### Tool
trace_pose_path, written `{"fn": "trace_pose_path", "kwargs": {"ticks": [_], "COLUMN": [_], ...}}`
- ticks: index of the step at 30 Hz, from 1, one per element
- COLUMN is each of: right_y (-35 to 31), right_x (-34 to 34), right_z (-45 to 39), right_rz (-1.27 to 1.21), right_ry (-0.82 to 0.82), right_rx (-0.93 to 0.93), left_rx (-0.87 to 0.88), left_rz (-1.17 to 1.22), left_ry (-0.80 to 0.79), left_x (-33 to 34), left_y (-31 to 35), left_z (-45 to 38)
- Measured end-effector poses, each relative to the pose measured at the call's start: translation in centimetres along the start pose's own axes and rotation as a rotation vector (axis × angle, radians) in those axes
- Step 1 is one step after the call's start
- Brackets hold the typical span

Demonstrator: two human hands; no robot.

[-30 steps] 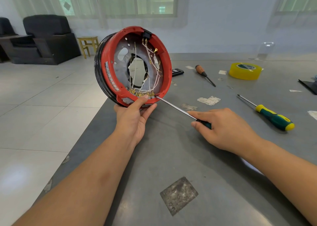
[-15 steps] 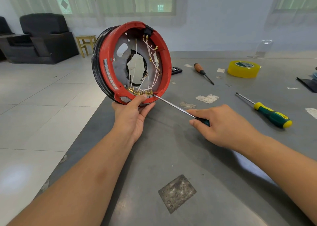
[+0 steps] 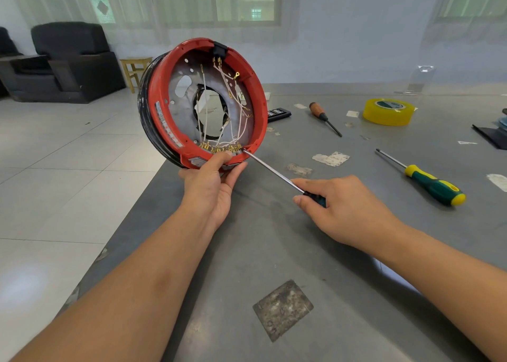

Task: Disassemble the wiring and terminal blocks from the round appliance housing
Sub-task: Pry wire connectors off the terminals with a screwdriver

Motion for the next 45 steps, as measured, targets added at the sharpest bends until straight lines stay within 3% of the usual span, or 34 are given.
{"fn": "trace_pose_path", "kwargs": {"ticks": [7,12,20,25,31,39,41,45], "right_y": [0.0,0.4,0.3,0.7,3.1,4.1,3.9,3.7], "right_x": [0.7,1.7,1.4,0.8,-0.4,-1.0,-0.6,0.4], "right_z": [0.0,-0.5,-0.4,-0.4,-0.7,-1.2,-1.5,-2.1], "right_rz": [-0.213,-0.513,-0.579,-0.478,-0.06,0.094,0.001,-0.546], "right_ry": [-0.016,-0.068,-0.086,-0.083,0.03,0.091,0.099,0.15], "right_rx": [0.083,0.189,0.183,0.144,0.054,0.042,0.097,0.314], "left_rx": [0.003,0.001,-0.015,-0.05,-0.071,-0.031,0.015,0.038], "left_rz": [0.019,-0.017,0.009,-0.005,-0.114,-0.363,-0.493,-0.721], "left_ry": [-0.001,-0.019,-0.017,-0.028,-0.031,-0.032,-0.008,-0.03], "left_x": [0.1,0.3,-0.2,-0.3,-0.3,-0.1,0.1,0.5], "left_y": [0.0,-0.4,-0.3,-0.2,-0.1,-0.3,-0.1,-0.2], "left_z": [0.2,0.5,0.2,0.1,0.1,-0.5,-0.4,0.4]}}
Point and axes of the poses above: each hand's wrist, its own z-axis away from the middle knuckle, its own x-axis out of the palm, y = z × x, the point moved 5 cm from there along -z, towards the middle knuckle, and after that the axes turned 1 degree about -z, right-handed, at the moved point
